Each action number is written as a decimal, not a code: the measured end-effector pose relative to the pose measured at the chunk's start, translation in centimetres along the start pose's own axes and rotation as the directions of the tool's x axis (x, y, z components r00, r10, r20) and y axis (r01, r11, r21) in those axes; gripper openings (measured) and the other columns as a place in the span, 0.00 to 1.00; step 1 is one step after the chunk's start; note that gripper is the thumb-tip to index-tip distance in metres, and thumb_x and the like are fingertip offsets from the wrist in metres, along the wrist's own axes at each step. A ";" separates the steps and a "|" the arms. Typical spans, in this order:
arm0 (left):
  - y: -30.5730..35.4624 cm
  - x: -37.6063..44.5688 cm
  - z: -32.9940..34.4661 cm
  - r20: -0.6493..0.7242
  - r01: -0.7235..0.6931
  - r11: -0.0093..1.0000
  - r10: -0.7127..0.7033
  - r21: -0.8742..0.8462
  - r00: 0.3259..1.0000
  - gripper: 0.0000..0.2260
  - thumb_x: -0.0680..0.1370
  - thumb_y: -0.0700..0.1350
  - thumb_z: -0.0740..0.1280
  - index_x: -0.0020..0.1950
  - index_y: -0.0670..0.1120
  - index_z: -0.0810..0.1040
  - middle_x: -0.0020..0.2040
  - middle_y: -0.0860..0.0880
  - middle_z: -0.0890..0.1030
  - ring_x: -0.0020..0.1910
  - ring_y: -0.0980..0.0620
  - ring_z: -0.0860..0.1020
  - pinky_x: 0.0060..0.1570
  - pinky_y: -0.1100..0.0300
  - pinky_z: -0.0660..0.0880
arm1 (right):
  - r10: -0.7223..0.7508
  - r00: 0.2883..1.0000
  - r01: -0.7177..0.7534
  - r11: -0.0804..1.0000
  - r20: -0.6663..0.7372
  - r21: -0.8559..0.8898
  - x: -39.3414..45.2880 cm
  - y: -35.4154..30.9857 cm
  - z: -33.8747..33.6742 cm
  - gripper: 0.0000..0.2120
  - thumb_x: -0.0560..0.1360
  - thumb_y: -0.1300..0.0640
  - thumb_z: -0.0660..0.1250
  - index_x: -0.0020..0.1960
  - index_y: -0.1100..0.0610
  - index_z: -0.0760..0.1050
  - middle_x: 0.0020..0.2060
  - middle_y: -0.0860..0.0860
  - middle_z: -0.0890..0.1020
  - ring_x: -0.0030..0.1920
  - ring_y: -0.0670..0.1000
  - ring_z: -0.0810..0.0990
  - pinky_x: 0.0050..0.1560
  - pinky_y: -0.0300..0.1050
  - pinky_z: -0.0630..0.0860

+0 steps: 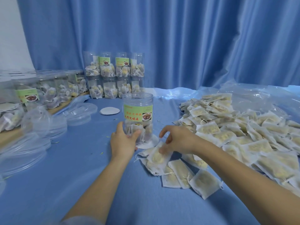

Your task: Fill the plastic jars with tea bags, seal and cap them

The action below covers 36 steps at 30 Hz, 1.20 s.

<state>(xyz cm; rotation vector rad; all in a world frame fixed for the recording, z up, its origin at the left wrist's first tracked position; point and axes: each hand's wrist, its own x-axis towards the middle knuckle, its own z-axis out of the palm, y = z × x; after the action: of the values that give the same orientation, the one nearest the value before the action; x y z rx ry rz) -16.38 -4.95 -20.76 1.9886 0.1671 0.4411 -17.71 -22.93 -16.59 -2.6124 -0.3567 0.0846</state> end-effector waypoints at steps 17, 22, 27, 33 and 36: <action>0.8 1.7 0.2 0.010 -0.059 0.995 0.058 0.084 0.998 0.48 0.62 0.56 0.78 0.75 0.49 0.55 0.64 0.43 0.68 0.62 0.46 0.70 0.52 0.58 0.69 | -0.265 0.742 0.404 0.909 -0.615 0.096 7.1 -5.1 -1.8 0.13 0.79 0.50 0.62 0.58 0.54 0.78 0.56 0.47 0.81 0.59 0.49 0.74 0.55 0.34 0.65; 0.4 2.7 0.9 0.016 -0.061 0.998 0.060 0.016 0.998 0.40 0.63 0.56 0.78 0.68 0.49 0.62 0.60 0.47 0.76 0.57 0.47 0.75 0.51 0.54 0.73 | -0.025 0.701 0.327 0.899 -0.712 0.291 7.0 -2.3 0.7 0.07 0.74 0.59 0.67 0.49 0.53 0.70 0.45 0.48 0.77 0.43 0.48 0.75 0.42 0.36 0.66; -0.4 2.6 0.4 -0.178 -0.131 0.979 0.102 -0.156 0.979 0.32 0.64 0.53 0.78 0.62 0.49 0.67 0.51 0.53 0.78 0.49 0.51 0.76 0.35 0.68 0.67 | 0.058 0.977 -0.030 0.990 -0.207 0.135 7.3 0.1 3.0 0.18 0.74 0.44 0.67 0.57 0.54 0.72 0.52 0.51 0.78 0.56 0.53 0.76 0.51 0.44 0.70; -1.1 3.8 -2.7 -0.403 -0.174 0.963 0.078 -0.207 0.912 0.36 0.65 0.52 0.77 0.69 0.51 0.64 0.62 0.52 0.77 0.59 0.50 0.76 0.52 0.60 0.69 | -0.004 0.991 -0.022 0.981 -0.133 -0.193 7.4 -0.5 6.2 0.37 0.68 0.33 0.66 0.68 0.56 0.66 0.63 0.57 0.72 0.64 0.60 0.67 0.63 0.53 0.65; -2.1 4.2 -3.1 -0.383 -0.127 0.976 0.050 -0.178 0.922 0.35 0.65 0.52 0.78 0.67 0.50 0.65 0.59 0.53 0.77 0.58 0.47 0.76 0.47 0.60 0.67 | 0.048 0.978 -0.027 0.994 -0.203 0.103 7.7 -0.7 6.1 0.40 0.65 0.43 0.76 0.70 0.55 0.63 0.63 0.57 0.69 0.65 0.58 0.68 0.64 0.47 0.65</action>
<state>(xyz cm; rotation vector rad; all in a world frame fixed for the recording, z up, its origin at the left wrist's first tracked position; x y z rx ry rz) -13.52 -0.13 -20.44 1.7015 0.2630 0.8666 -11.26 -17.42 -21.54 -2.5010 -0.2238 -0.1504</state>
